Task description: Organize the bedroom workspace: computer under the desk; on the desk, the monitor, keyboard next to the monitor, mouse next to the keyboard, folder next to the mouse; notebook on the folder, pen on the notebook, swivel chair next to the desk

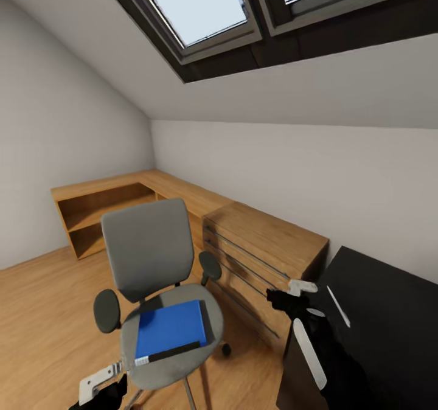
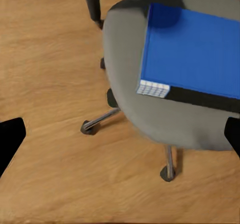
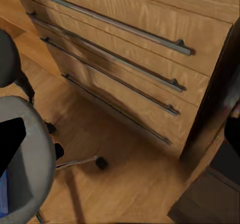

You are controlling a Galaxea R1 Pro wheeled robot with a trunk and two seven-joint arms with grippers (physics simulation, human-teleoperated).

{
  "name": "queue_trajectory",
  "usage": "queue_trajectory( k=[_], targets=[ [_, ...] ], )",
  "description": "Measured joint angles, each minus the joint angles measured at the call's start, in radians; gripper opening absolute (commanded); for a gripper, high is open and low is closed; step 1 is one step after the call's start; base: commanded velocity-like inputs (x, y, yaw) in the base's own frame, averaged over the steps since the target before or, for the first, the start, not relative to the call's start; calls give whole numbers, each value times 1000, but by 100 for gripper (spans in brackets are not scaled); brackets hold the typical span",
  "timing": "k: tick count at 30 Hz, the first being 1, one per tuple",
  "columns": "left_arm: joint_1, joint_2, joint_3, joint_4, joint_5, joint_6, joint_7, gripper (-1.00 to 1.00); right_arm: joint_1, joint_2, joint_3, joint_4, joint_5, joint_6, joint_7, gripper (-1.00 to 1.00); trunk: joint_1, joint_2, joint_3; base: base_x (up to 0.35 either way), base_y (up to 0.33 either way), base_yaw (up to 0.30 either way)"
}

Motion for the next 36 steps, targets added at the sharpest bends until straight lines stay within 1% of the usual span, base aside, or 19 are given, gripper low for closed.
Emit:
queue_trajectory(
  k=[1,2,4,6,9,16,21,24,28,29,30,32,36],
  targets=[
    [0,1,5,30,-1,-30,0,100,0,0,25,8,-1,-6,-1,100,0,0,0,-2,0,281],
    [1,7,19,105,0,-117,-1,100,0,2,78,29,-3,-25,-3,100,0,0,-1,-2,0,281],
    [1,13,22,135,0,-155,-1,100,0,3,98,39,-1,-33,-8,100,0,0,-2,-1,0,281],
    [1,23,24,165,1,-206,-1,100,0,12,128,53,-1,-49,-24,100,0,0,-3,-1,0,281],
    [1,27,24,187,3,-233,-1,100,0,27,149,68,0,-70,-53,100,0,0,-5,0,0,281],
    [1,29,27,221,2,-246,7,100,0,40,161,103,1,-109,-79,100,0,0,-9,0,0,281],
    [1,26,27,227,3,-247,9,100,0,42,162,115,1,-141,-83,100,0,0,-12,0,0,280],
    [1,25,26,227,2,-258,9,100,0,42,161,117,1,-144,-83,100,0,0,-13,0,0,280],
    [1,23,24,236,-2,-324,8,100,0,42,161,119,1,-146,-83,100,0,0,-16,0,0,280],
    [1,23,24,251,-2,-380,7,100,0,42,162,119,1,-147,-82,100,0,0,-16,0,0,280],
    [1,23,24,263,-2,-413,6,100,0,42,161,119,1,-147,-83,100,0,0,-17,0,0,280],
    [1,24,24,268,-1,-427,5,100,0,42,161,120,1,-147,-83,100,0,0,-18,0,0,280],
    [1,24,24,273,0,-434,5,100,0,42,161,120,1,-147,-83,100,0,0,-21,0,0,279]
  ],
)
